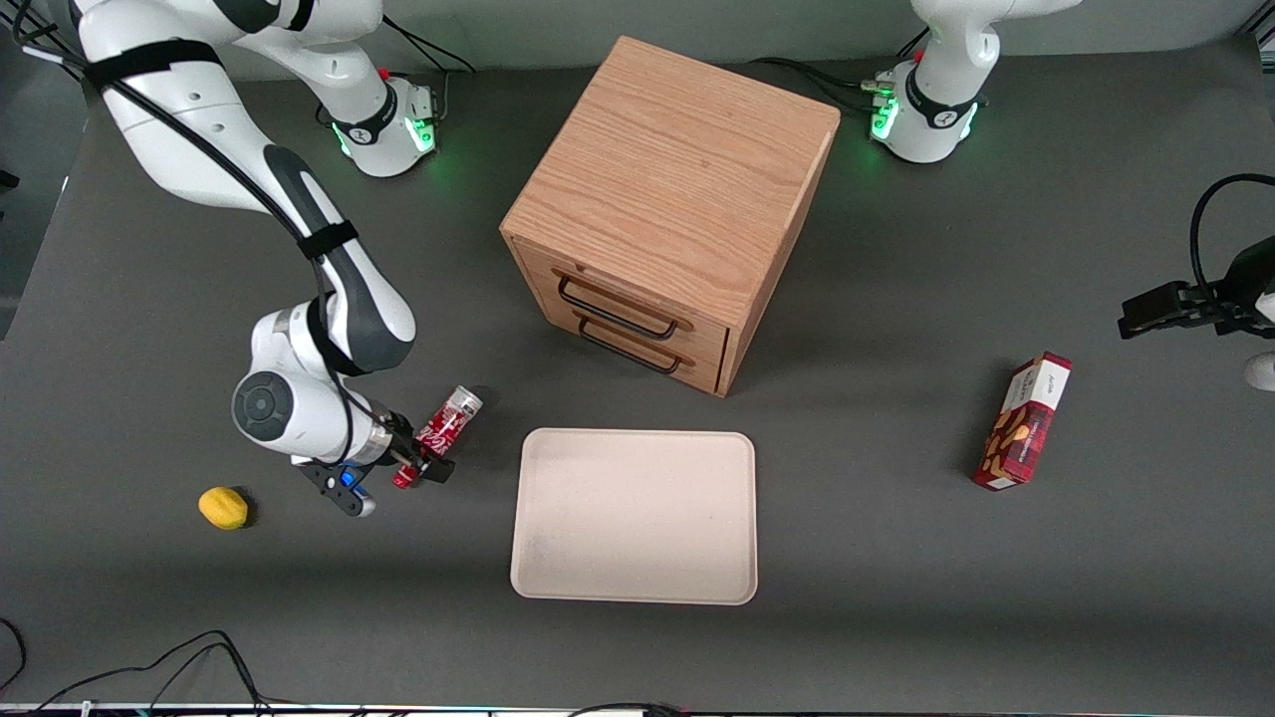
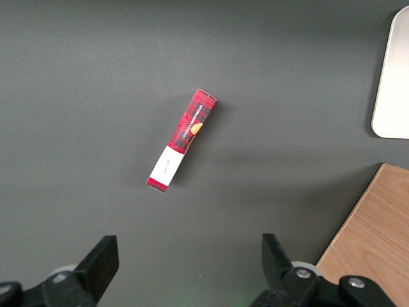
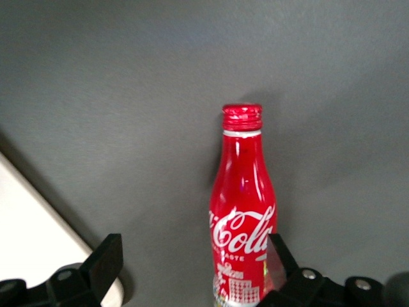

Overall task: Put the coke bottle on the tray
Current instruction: 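Close the right gripper on the bottle and lift it upright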

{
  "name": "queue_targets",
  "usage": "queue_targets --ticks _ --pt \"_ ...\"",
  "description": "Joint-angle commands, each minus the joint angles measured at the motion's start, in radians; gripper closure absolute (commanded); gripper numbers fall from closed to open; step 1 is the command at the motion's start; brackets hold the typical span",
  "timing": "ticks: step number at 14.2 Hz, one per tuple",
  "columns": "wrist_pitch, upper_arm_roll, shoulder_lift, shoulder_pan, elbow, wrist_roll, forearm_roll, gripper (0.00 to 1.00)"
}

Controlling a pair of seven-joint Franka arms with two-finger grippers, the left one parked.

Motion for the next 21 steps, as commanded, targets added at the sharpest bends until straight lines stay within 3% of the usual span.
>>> queue_targets --ticks 1,8,9,10,18,21 --pt "0.031 0.003 -0.018 0.004 -0.043 0.055 -0.040 0.00" --pt "0.166 0.003 -0.020 0.003 -0.165 0.056 -0.040 0.00" --pt "0.167 0.003 -0.021 0.003 -0.173 0.043 -0.042 0.33" --pt "0.167 0.005 -0.021 0.003 -0.175 0.052 -0.048 0.99" --pt "0.128 0.011 -0.104 0.004 -0.146 -0.039 -0.066 1.00" --pt "-0.103 0.002 -0.182 -0.005 -0.022 -0.174 -0.065 1.00"
